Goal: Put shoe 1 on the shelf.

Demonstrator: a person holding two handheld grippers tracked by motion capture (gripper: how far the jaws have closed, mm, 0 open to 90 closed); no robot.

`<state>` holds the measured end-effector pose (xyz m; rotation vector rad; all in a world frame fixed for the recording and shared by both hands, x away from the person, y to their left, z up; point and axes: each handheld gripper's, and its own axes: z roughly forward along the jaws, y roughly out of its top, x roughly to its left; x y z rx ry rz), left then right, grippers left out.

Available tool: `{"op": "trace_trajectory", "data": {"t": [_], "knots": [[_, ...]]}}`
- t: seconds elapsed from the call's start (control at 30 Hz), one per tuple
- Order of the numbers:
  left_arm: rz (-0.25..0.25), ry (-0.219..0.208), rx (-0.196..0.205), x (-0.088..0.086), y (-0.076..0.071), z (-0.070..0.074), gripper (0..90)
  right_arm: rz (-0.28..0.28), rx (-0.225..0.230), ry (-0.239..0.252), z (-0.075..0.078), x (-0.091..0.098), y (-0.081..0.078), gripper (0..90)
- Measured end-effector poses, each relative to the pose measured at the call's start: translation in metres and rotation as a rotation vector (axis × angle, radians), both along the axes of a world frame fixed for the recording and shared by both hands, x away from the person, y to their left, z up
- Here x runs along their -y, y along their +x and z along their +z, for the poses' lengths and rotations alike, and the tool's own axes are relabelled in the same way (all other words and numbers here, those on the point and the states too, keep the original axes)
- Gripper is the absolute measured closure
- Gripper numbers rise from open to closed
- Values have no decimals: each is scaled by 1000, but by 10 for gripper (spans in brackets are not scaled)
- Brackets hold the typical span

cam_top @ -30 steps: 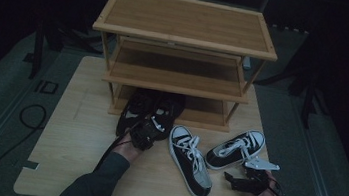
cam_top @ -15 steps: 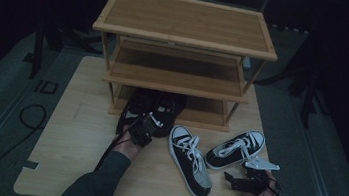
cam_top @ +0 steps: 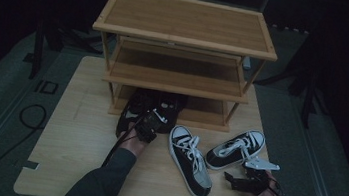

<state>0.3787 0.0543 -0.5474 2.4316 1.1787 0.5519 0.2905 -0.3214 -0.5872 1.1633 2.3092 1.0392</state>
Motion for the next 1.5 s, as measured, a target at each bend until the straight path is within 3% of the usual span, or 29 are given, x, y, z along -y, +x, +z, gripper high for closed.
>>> {"op": "trace_trajectory", "data": {"t": [0.4,0.7,0.87,1.1,1.37,1.5], "knots": [[11,-11,17,10,10,-4,900,1,0,-1,0,0,0,123],[82,-4,40,2,13,-2,900,3,0,-4,0,0,0,123],[46,-10,34,6,13,-6,900,2,0,-3,0,0,0,123],[36,-21,35,9,15,-7,900,3,0,-3,0,0,0,123],[100,23,94,3,13,-3,900,3,0,-3,0,0,0,123],[105,-9,100,2,15,-1,900,3,0,-4,0,0,0,123]]}}
